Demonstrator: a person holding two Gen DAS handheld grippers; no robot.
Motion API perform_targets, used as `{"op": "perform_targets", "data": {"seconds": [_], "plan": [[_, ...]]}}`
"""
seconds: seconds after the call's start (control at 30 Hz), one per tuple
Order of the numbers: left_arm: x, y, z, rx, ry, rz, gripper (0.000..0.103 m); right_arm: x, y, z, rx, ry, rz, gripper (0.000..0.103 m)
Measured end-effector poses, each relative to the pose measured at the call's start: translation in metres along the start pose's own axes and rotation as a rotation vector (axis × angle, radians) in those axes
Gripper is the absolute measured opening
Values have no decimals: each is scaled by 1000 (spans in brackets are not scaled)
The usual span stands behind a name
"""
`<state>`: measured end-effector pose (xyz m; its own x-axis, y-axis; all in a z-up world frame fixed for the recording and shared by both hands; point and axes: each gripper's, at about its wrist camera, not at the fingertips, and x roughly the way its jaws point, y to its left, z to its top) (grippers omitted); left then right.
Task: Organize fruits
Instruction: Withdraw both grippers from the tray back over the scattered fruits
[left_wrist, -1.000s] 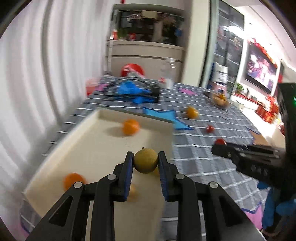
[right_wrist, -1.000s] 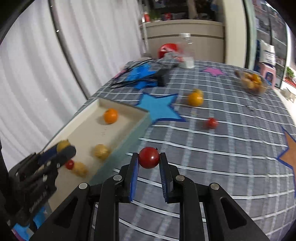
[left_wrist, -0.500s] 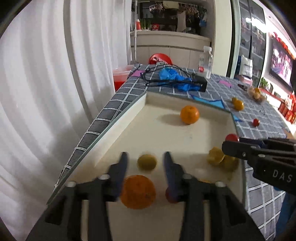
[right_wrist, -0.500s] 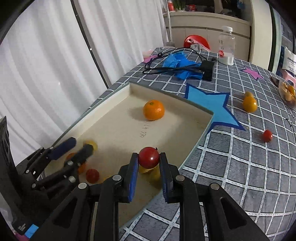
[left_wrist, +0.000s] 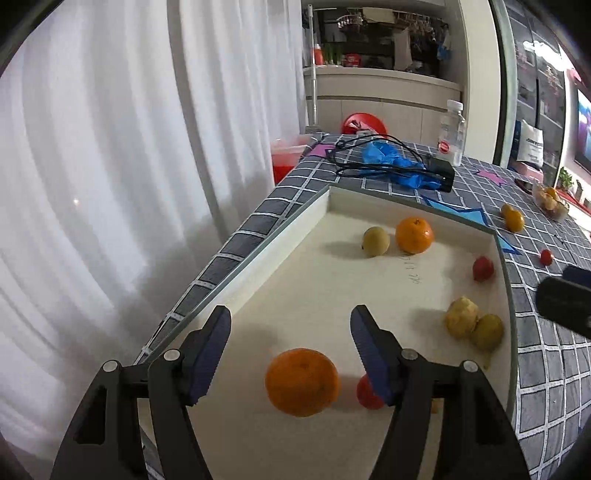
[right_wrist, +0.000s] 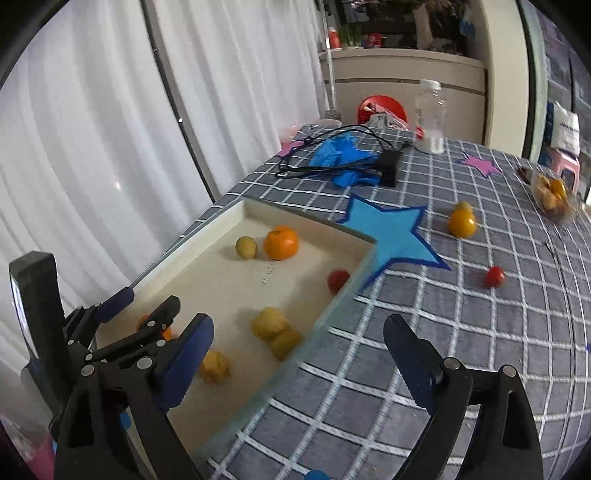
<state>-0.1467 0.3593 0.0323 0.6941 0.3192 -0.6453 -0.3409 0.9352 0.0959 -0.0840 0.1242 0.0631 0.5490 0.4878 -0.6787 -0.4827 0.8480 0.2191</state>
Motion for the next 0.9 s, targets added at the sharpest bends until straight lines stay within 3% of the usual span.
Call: {"op": "perform_targets", "data": {"seconds": [0.13,0.23,0.27,0.37,0.53,0.6,0.7,0.9], "plan": [[-8,-15,-2,62,-19,41,72,-14,-35,-9,85,-2,-8,94],[-29,-22,0,77,-85,67,80,-28,-71,-19,159,-7,-56,94],[-37,-26,1,83,-99,44,81,-32,-84,-22,187,-4,-80,94],[-61,-53,3,135,-95,-128,86,-40,-131,-35,301,13,-163,94],[-79,-123,-12,272,4,-386,89,-56,-197,-64,452,30,-310,94],[-77,-155,-21,322,39,-424,89,-61,-214,-74,475,38,-376,100],[-68,-190,-27,363,70,-414,89,-71,-228,-81,480,18,-443,103],[-35,-218,-34,341,157,-393,90,-82,-237,-92,475,-41,-405,103]]}}
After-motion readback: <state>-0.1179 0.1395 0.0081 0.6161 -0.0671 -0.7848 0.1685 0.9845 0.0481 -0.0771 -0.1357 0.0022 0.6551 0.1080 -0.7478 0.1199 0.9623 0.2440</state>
